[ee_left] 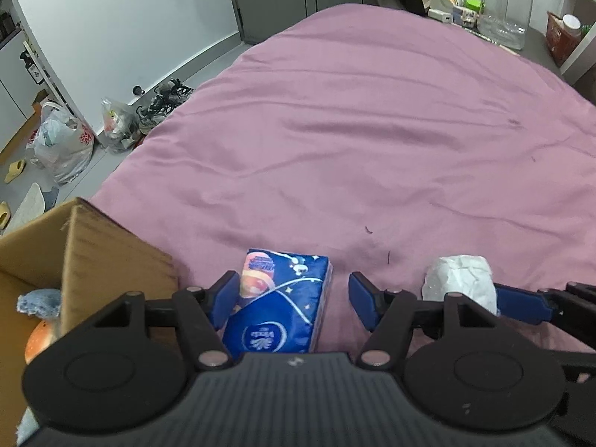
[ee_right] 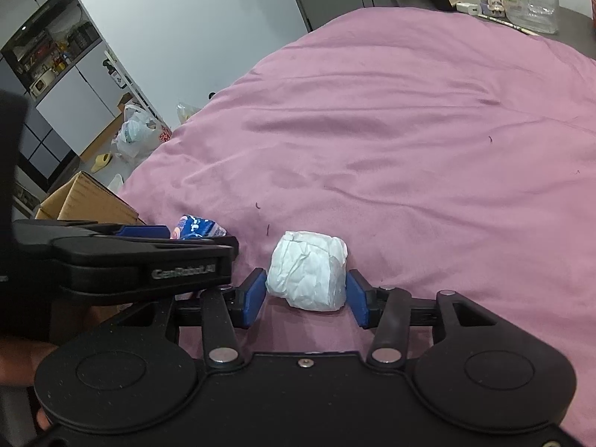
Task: Organize soft objects
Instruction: 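Grasp the blue tissue pack with the left tool while the right tool grasps the white bag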
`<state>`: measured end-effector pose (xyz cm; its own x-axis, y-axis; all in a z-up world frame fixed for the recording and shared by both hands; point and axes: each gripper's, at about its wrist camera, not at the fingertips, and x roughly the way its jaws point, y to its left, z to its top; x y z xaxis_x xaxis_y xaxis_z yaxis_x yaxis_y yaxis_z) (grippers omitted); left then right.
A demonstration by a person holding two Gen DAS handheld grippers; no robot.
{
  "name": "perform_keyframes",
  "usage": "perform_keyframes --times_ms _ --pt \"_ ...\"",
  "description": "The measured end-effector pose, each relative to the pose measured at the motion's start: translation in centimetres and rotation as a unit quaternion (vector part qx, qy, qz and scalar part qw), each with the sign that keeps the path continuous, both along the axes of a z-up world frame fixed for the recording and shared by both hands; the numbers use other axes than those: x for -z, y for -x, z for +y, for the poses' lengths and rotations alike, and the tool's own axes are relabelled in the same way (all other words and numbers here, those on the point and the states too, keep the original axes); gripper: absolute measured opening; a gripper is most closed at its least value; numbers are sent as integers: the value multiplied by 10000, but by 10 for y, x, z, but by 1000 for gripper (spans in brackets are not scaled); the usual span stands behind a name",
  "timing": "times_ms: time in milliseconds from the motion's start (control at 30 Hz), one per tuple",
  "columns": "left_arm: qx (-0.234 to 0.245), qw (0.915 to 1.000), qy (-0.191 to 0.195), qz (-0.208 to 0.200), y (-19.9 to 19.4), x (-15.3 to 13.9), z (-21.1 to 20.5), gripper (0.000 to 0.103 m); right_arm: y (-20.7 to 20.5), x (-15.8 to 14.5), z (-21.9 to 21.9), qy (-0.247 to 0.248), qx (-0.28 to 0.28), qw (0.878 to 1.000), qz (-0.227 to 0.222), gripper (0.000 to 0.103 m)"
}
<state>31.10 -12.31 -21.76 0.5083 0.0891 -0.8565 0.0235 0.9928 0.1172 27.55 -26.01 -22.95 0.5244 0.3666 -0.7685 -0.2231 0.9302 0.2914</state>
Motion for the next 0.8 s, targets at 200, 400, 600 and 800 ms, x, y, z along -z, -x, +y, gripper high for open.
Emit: perform_keyframes --times_ms 200,400,600,800 --pt "-31 9999 158 21 -3 7 6 59 -1 0 4 145 -105 9998 -128 47" --pt "-177 9981 562 200 -2 5 12 20 11 -4 -2 176 -57 9997 -147 44" --pt "103 9958 859 299 15 -10 10 19 23 -23 -16 -21 451 9989 -96 44" --pt "250 9925 1192 136 36 -40 17 19 42 -52 -28 28 741 9969 -274 44"
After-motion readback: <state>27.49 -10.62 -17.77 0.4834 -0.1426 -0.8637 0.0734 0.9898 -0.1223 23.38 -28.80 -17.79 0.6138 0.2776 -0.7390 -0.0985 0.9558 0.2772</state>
